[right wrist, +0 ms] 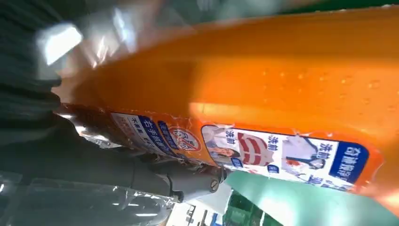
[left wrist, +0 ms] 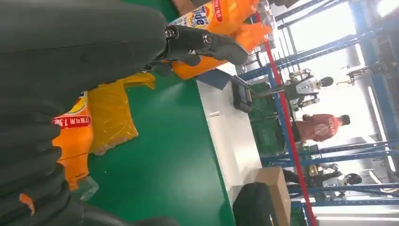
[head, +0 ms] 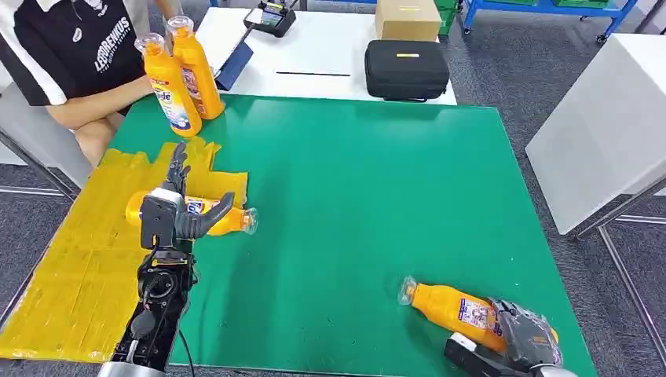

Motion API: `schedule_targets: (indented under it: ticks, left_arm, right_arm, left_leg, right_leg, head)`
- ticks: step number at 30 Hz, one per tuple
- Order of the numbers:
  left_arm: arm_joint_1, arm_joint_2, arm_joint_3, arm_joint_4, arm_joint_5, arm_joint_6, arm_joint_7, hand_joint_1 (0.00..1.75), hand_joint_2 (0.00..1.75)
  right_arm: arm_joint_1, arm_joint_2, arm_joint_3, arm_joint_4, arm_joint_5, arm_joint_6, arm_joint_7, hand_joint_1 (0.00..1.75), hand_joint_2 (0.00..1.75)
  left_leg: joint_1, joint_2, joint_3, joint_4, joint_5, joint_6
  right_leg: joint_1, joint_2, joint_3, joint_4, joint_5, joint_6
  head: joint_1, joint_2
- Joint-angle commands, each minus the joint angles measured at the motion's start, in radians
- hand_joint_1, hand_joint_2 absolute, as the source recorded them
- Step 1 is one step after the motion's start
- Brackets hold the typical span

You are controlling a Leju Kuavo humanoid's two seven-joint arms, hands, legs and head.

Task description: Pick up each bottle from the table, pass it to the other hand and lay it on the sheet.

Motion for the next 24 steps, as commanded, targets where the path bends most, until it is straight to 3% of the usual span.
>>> schedule_targets:
  ticks: [1,2,7,9,11,15,20,24]
  left_arm:
    - [0.006,0.031,-0.002,0.024,0.005,0.002,-0.003,0.0,1.75]
    - [0.007,0.03,-0.001,0.022,0.004,0.0,-0.003,0.0,1.75]
    - [0.011,0.018,-0.004,0.007,0.055,-0.093,0.0,0.0,1.75]
    - [0.019,0.017,-0.014,-0.01,0.067,-0.111,-0.001,0.0,1.75]
    - [0.026,0.017,-0.035,-0.036,0.105,-0.186,0.007,0.0,1.75]
    - [0.03,0.023,-0.128,-0.092,0.132,-0.301,0.028,0.0,1.75]
    - [0.006,0.01,-0.231,-0.097,0.182,-0.398,0.042,0.0,1.75]
    - [0.008,0.013,-0.241,-0.102,0.189,-0.392,0.046,0.0,1.75]
  right_arm:
    - [-0.106,0.06,0.041,0.069,-0.073,-0.21,-0.027,1.75,1.75]
    - [-0.124,0.06,0.054,0.074,-0.081,-0.22,-0.029,1.75,1.75]
    - [-0.203,0.093,0.137,0.086,-0.268,-0.399,-0.087,1.75,1.75]
    - [-0.234,0.089,0.177,0.106,-0.327,-0.435,-0.063,1.75,1.75]
    - [-0.272,0.12,0.174,0.124,-0.502,-0.506,-0.123,1.75,1.75]
    - [-0.365,0.203,0.21,0.177,-0.764,-0.519,-0.219,1.75,1.75]
    - [-0.466,0.242,0.309,0.298,-0.798,-0.523,-0.225,1.75,1.75]
    - [-0.471,0.239,0.321,0.314,-0.804,-0.54,-0.226,1.75,1.75]
  left_leg:
    - [0.001,0.007,0.008,-0.002,-0.004,-0.004]
    - [0.001,0.004,0.003,-0.001,-0.002,-0.003]
    - [0.001,0.005,0.002,-0.001,-0.002,-0.003]
    - [0.001,0.006,0.005,-0.001,-0.004,-0.004]
    - [0.001,0.004,0.002,-0.001,-0.001,-0.002]
    - [0.002,0.007,0.003,0.0,-0.002,-0.002]
    - [0.002,0.004,0.001,-0.001,-0.001,-0.002]
    - [0.001,0.003,0.001,-0.001,-0.001,-0.002]
  right_leg:
    - [0.001,0.004,0.006,-0.001,-0.002,-0.004]
    - [0.001,0.003,0.003,-0.001,0.0,-0.002]
    - [0.002,0.004,0.002,-0.001,0.0,-0.002]
    - [0.002,0.004,0.004,-0.001,-0.001,-0.003]
    - [0.001,0.003,0.002,-0.001,-0.001,-0.002]
    - [0.002,0.005,0.002,0.0,0.0,-0.003]
    - [0.001,0.003,0.001,0.0,0.0,-0.002]
    - [0.001,0.002,0.001,0.0,-0.001,-0.002]
  head:
    - [0.0,0.0]
    - [0.0,0.0]
    - [0.0,0.0]
    - [0.0,0.0]
    - [0.0,0.0]
    - [0.0,0.0]
    - [0.0,0.0]
    - [0.0,0.0]
